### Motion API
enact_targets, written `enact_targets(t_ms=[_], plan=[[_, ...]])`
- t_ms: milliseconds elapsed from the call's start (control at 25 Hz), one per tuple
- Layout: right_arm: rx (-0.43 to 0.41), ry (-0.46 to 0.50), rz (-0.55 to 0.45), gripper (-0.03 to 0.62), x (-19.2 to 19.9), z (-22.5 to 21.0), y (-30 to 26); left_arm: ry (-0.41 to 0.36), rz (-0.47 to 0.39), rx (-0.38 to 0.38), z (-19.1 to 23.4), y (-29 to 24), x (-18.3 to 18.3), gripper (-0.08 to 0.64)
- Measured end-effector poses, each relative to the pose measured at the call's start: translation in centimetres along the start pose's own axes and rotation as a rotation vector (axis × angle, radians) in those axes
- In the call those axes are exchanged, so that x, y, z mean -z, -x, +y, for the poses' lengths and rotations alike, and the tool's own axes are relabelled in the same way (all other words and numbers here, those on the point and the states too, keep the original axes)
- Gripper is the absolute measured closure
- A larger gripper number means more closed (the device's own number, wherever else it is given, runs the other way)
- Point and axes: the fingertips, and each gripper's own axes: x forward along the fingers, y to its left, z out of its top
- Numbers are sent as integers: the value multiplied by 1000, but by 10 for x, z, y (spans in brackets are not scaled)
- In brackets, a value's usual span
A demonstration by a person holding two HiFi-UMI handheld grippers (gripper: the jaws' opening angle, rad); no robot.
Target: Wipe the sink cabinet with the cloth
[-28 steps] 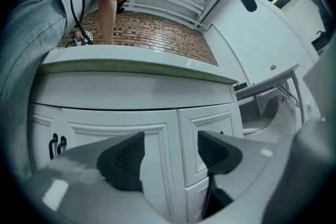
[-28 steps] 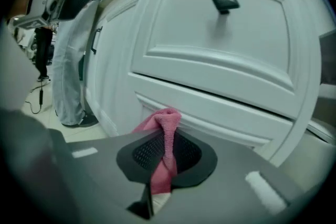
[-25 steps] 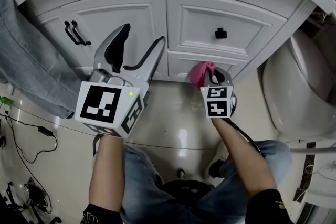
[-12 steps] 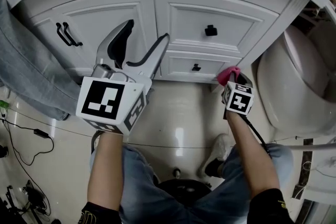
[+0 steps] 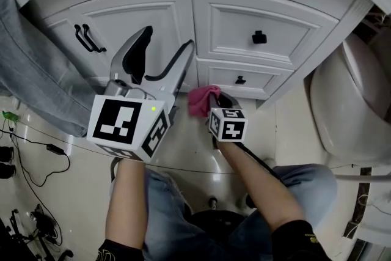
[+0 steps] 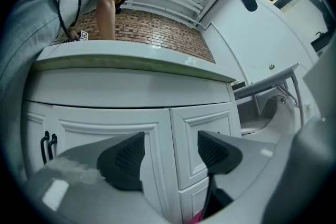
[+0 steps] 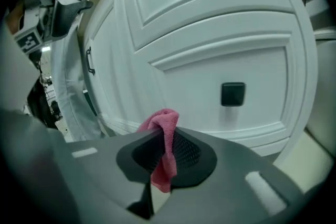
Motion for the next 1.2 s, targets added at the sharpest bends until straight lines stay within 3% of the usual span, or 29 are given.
enact_targets(t_ms=[120, 200, 320, 560, 800, 920, 1200], plan=[[-107, -20, -71, 565, -14, 16, -23, -5, 15, -10, 8, 5, 5, 242], [-87, -25, -74, 565, -15, 5, -27, -11, 25, -14, 14, 6, 9, 242], [24, -42, -57, 565, -6, -36, -18, 3, 24, -24, 23, 6, 12, 242], [381, -127, -128, 565, -11, -169, 52, 44, -13, 5, 16, -5, 6, 242], [489, -140, -184, 565, -21, -212, 93, 43, -27, 51, -9, -15, -1, 242], [410, -106, -146, 565, -13, -184, 75, 37, -17, 47, -9, -15, 1, 242], [-81, 115, 16, 565, 21, -18, -18, 34, 14, 2, 8, -6, 7, 242]])
